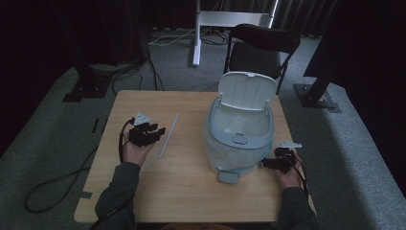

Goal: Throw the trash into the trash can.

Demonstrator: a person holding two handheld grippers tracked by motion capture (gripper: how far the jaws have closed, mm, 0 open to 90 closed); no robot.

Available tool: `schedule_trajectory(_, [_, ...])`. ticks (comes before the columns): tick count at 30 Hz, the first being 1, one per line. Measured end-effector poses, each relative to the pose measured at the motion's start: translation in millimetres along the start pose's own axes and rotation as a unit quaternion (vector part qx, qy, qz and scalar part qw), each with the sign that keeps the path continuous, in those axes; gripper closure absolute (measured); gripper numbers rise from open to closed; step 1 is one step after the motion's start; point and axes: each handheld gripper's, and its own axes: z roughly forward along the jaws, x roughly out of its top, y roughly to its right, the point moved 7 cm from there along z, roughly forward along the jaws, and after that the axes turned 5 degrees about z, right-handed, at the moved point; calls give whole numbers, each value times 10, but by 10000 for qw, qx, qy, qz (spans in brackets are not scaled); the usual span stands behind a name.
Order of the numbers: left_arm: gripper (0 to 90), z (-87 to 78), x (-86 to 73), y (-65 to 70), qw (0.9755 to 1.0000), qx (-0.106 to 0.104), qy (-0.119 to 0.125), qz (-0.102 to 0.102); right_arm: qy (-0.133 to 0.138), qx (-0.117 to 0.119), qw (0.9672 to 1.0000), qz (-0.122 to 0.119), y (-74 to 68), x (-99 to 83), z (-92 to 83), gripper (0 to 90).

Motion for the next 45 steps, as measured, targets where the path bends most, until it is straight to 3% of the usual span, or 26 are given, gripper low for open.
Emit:
schedule_trajectory(21, [621, 153, -205, -6, 9992, 100, -376, -5, 0, 0, 10000, -1, 0, 0, 0, 116])
schedule_trajectory(45, [655, 290, -562, 53, 9949, 15, -1003, -61, -1, 0, 10000, 2, 0, 0, 0, 116])
